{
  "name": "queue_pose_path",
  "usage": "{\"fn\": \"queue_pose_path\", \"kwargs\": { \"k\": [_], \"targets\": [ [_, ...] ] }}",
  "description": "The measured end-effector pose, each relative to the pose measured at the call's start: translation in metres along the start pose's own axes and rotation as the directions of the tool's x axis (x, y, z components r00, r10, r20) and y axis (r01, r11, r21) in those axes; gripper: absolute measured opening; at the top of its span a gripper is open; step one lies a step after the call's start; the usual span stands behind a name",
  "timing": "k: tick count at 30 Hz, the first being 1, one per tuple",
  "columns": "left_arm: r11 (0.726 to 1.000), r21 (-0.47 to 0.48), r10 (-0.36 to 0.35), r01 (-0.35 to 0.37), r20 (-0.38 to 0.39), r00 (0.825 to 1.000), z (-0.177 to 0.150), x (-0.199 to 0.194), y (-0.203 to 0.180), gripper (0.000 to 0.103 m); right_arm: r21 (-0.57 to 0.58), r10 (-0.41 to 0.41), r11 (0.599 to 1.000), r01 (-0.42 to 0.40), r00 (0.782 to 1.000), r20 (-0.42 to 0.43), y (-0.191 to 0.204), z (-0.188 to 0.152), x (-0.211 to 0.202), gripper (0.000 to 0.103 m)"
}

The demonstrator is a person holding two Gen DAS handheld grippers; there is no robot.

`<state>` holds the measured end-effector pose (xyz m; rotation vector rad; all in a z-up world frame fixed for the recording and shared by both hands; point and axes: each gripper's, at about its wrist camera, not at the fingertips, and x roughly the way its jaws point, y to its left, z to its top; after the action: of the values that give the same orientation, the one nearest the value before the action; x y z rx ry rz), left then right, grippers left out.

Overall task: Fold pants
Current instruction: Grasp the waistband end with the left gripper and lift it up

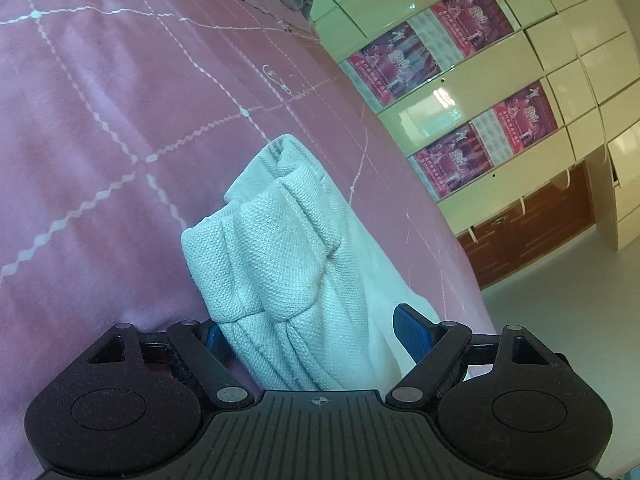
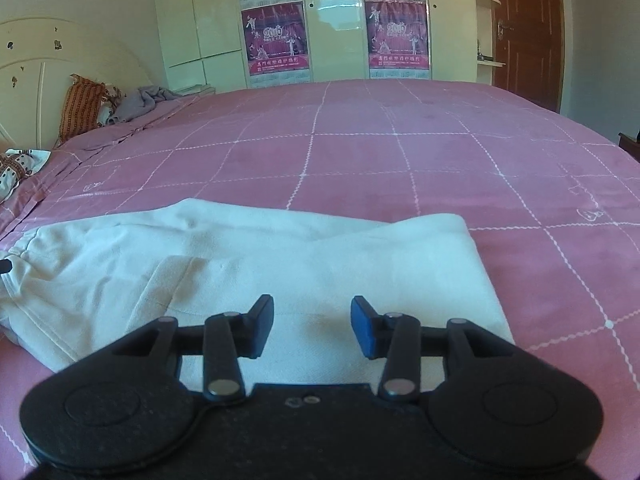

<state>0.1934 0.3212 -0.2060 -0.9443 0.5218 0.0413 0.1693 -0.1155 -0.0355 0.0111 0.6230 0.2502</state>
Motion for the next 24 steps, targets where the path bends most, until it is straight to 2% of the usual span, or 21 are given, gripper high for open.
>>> {"fn": "queue_pose_path", "kwargs": {
  "k": [1, 2, 3, 5, 8, 10, 11, 13, 14, 16, 18, 21, 24],
  "targets": [
    [1.0, 0.007, -0.005, 0.005, 0.013, 1.0, 0.0, 0.004, 0.0, 0.076, 0.001, -0.001, 1.0, 0.001, 1.0, 0.004, -0.004, 0.002, -0.002, 0.043],
    [1.0, 0.01, 0.023, -0.023, 0.029, 0.999, 0.0, 0.005, 0.001, 0.057, 0.005, -0.003, 1.0, 0.003, 1.0, 0.007, -0.008, 0.003, -0.004, 0.043],
    [0.997, -0.014, 0.076, -0.075, 0.022, 0.997, 0.002, 0.007, 0.007, 0.03, 0.011, -0.007, 1.0, 0.007, 1.0, 0.01, -0.012, 0.005, -0.005, 0.043],
    [0.994, -0.106, 0.045, -0.038, 0.059, 0.997, 0.001, 0.001, 0.013, 0.025, 0.018, -0.023, 1.0, 0.022, 0.999, 0.028, -0.023, 0.008, -0.011, 0.043],
    [0.998, 0.048, 0.038, -0.043, 0.111, 0.993, -0.004, -0.008, -0.026, 0.022, 0.028, -0.064, 0.998, 0.063, 0.995, 0.071, -0.049, 0.011, -0.025, 0.044],
    [0.977, 0.209, 0.02, -0.046, 0.126, 0.992, -0.004, -0.012, -0.072, 0.022, 0.061, -0.122, 0.991, 0.116, 0.988, 0.098, -0.075, 0.011, -0.034, 0.045],
    [0.957, 0.287, -0.005, -0.031, 0.125, 0.992, -0.003, -0.014, -0.099, 0.022, 0.086, -0.157, 0.985, 0.149, 0.982, 0.105, -0.091, 0.009, -0.038, 0.045],
    [0.911, 0.411, -0.061, 0.01, 0.111, 0.992, -0.006, -0.008, -0.15, 0.022, 0.152, -0.23, 0.965, 0.212, 0.968, 0.106, -0.123, 0.005, -0.044, 0.045],
    [0.88, 0.475, -0.085, 0.031, 0.094, 0.992, -0.009, -0.004, -0.177, 0.022, 0.186, -0.264, 0.952, 0.242, 0.959, 0.101, -0.138, 0.002, -0.046, 0.045],
    [0.801, 0.595, -0.118, 0.072, 0.039, 0.992, -0.022, 0.012, -0.233, 0.022, 0.247, -0.314, 0.927, 0.283, 0.945, 0.094, -0.165, -0.004, -0.051, 0.045],
    [0.706, 0.701, -0.124, 0.101, -0.018, 0.992, -0.042, 0.031, -0.28, 0.021, 0.3, -0.35, 0.904, 0.305, 0.93, 0.108, -0.185, -0.013, -0.059, 0.045],
    [0.603, 0.783, -0.109, 0.156, -0.113, 0.988, -0.076, 0.069, -0.332, 0.02, 0.36, -0.379, 0.878, 0.316, 0.918, 0.12, -0.21, -0.028, -0.069, 0.045],
    [0.531, 0.822, -0.068, 0.204, -0.199, 0.978, -0.11, 0.099, -0.37, 0.02, 0.492, -0.349, 0.833, 0.252, 0.93, 0.115, -0.237, -0.041, -0.078, 0.045]
  ]
}}
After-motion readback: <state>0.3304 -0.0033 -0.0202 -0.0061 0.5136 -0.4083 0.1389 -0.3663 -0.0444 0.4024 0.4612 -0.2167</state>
